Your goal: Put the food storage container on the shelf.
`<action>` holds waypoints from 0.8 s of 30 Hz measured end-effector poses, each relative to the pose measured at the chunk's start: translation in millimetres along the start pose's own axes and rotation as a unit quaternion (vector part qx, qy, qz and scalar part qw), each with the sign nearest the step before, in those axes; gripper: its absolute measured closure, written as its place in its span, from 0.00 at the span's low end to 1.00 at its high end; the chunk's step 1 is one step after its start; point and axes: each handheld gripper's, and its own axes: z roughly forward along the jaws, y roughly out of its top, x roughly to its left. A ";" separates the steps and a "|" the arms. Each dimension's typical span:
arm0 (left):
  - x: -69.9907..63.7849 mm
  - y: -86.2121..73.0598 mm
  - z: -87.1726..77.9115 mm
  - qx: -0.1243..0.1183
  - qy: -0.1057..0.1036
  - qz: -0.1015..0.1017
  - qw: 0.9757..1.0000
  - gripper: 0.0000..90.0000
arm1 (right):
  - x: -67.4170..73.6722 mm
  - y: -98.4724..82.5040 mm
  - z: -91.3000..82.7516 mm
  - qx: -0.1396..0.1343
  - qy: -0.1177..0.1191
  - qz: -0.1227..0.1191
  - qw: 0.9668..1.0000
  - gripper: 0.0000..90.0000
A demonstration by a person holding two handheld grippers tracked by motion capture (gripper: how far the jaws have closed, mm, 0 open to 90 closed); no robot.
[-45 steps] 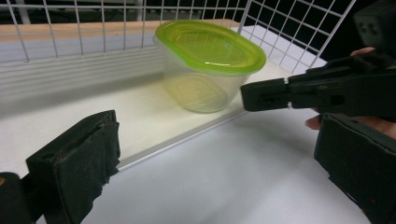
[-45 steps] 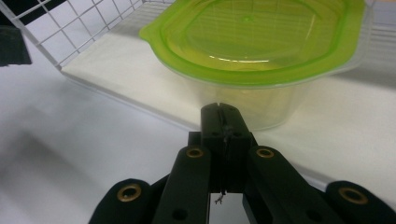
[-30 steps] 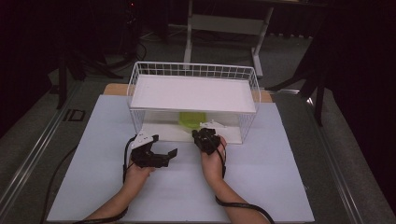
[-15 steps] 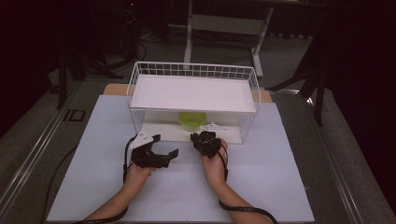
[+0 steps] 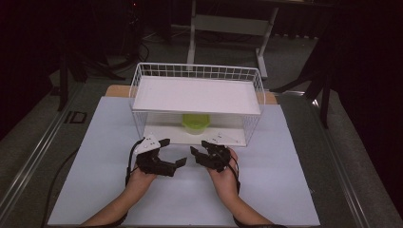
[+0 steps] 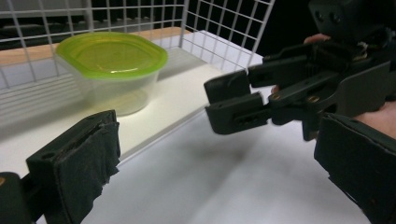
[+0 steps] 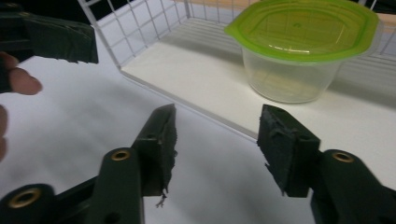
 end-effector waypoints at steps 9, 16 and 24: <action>0.3 3.6 -21.3 -0.004 -0.026 -0.001 1.000 0.01 | -9.1 -5.9 -35.4 -0.026 0.022 0.004 0.999 0.22; 1.6 -3.6 -31.2 0.005 -0.034 -0.011 0.999 0.01 | -18.6 -13.2 -52.8 -0.027 0.008 -0.008 1.000 0.19; -1.0 -10.4 -40.9 0.013 -0.041 -0.009 0.999 0.01 | -22.4 -21.4 -70.1 -0.031 0.014 -0.019 0.999 0.19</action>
